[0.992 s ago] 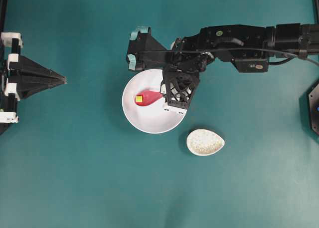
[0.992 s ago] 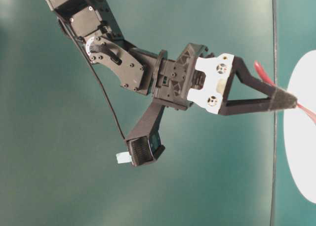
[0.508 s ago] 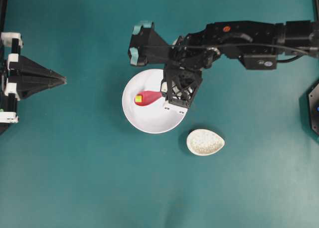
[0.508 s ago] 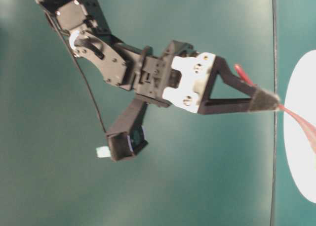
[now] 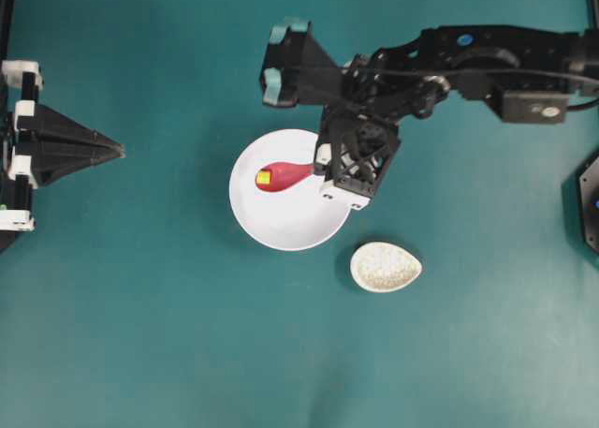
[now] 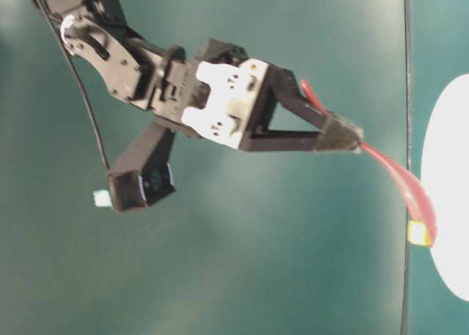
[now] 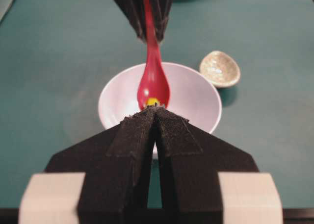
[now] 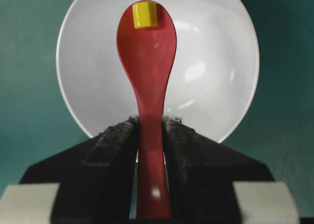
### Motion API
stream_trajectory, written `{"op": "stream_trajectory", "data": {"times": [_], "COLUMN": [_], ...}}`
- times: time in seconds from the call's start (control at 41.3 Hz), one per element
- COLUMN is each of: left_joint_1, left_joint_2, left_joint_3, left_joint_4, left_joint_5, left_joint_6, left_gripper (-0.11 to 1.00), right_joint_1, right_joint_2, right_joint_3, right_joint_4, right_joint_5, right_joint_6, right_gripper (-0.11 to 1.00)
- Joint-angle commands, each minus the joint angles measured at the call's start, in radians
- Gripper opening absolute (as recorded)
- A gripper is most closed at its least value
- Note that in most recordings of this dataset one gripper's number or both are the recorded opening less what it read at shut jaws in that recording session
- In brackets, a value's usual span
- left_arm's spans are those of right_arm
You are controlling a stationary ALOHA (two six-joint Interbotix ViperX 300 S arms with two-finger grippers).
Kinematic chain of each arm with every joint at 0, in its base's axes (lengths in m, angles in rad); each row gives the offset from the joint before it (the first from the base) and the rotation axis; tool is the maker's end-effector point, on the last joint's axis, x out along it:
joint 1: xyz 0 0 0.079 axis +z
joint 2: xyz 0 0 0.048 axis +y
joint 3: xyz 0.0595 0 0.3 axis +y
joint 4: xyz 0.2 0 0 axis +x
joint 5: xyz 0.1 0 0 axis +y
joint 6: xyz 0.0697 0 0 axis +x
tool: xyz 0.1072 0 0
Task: Scoop the yellow hexagonal prism block from the bowl with a spoon using the right arm.
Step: 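Lift the spoon with the yellow block up out of the bowl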
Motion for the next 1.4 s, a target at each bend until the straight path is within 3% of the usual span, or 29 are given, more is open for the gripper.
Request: {"op": "stream_trajectory", "data": {"times": [0.0,0.387,0.847,1.38], "left_joint_1": [0.003,0.003,0.003,0.003], "left_joint_2": [0.006,0.005,0.005,-0.028], "left_joint_3": [-0.028,-0.028,-0.028,-0.029], "left_joint_4": [0.003,0.003,0.003,0.003], "left_joint_5": [-0.005,-0.005,-0.005,0.002], "left_joint_6": [0.0,0.0,0.0,-0.012], "left_gripper": [0.0,0.0,0.0,0.0], "right_joint_1": [0.002,0.002,0.037,0.058], "right_joint_2": [-0.066,-0.221,-0.388,-0.4], "right_joint_3": [0.005,0.143,0.301,0.321], "right_joint_4": [0.005,0.015,0.003,-0.005], "right_joint_5": [-0.023,-0.176,-0.393,-0.459], "right_joint_6": [0.008,0.057,0.028,-0.005], "right_gripper": [0.24,0.24,0.24,0.24]}}
